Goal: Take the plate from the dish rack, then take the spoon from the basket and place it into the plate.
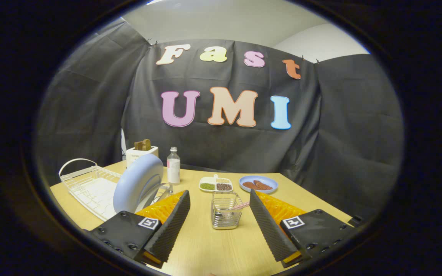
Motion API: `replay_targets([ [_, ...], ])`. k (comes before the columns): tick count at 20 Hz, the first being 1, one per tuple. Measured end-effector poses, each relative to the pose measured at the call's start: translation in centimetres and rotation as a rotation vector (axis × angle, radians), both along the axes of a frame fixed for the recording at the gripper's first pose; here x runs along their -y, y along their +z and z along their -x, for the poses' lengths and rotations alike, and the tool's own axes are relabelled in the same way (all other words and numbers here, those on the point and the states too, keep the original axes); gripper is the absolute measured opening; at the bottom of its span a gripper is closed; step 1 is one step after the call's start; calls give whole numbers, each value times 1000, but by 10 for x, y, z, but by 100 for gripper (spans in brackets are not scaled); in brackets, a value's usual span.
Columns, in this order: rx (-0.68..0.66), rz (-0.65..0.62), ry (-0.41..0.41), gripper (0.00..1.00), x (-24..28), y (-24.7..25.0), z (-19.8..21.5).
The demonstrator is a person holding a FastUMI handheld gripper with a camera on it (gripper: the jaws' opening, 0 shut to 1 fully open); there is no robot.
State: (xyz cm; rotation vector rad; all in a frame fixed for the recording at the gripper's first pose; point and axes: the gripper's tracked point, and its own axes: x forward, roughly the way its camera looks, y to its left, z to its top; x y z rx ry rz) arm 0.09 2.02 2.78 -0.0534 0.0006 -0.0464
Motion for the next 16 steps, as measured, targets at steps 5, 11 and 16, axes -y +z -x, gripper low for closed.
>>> replay_targets([
  [5,-40,24,-52,100,-7,11,-15],
  [11,-45,3,-72,100,-51,77,-41],
  [16,-177,-84,-48,100,-111,86,-66],
])
